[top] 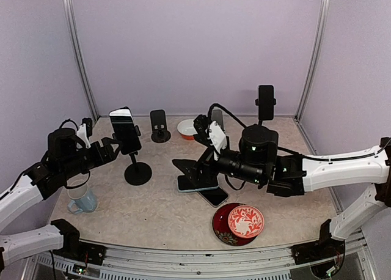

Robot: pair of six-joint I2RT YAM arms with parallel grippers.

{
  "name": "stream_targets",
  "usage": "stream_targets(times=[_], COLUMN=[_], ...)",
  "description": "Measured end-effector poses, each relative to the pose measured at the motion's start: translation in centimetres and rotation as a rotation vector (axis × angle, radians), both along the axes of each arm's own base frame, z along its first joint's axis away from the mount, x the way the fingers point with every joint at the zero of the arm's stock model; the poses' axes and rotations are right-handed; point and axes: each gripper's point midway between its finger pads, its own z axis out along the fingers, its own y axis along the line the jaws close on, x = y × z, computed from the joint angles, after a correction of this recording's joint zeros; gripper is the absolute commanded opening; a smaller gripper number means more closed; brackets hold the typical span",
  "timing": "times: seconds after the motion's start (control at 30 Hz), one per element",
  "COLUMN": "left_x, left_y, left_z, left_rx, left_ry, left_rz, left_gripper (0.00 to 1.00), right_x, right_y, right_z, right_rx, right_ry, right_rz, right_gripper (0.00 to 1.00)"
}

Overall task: Place the phone on the phone stand
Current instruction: Adjust the phone stand with the phone at the center of the board.

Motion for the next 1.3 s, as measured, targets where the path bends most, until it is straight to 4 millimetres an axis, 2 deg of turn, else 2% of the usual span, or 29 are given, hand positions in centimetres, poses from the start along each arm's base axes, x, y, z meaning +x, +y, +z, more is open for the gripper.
stream_targets(times=[0.23, 0.47, 0.6, 0.8, 0.93, 1.13, 1.3], left_x=[1.1, 2.7, 3.0, 3.4, 3.9, 4.1, 4.0], left_y=[-0.4, -0.7, -0.8, -0.9, -1.0, -1.3, -1.2], left_z=[1.0, -0.3, -0.2, 1.3, 1.4, 2.1, 1.6], left_rx=[-0.007, 0.026, 0.033, 0.027, 0.019, 0.018, 0.033], left_ry=[-0.056, -0.031, -0.033, -0.096, -0.109, -0.137, -0.120], left_rz=[-0.001, -0.014, -0.028, -0.061, -0.088, -0.117, -0.119], left_gripper=[0.75, 0.67, 0.62, 0.33, 0.15, 0.05, 0.05], right_x=[-0.3, -0.9, -1.1, -1.2, -1.1, -1.0, -1.0], right_y=[-1.7, -3.7, -4.7, -5.4, -5.9, -6.2, -6.1], right_z=[0.4, 0.9, 1.5, 1.1, 0.5, 0.2, 0.2], right_rx=[0.016, 0.035, 0.056, 0.057, 0.050, 0.047, 0.045], right_ry=[-0.007, -0.014, -0.022, -0.022, -0.020, -0.020, -0.020], right_rz=[-0.014, -0.025, -0.034, -0.046, -0.060, -0.071, -0.069], right_gripper=[1.00, 1.00, 1.00, 1.00, 1.00, 1.00, 1.00])
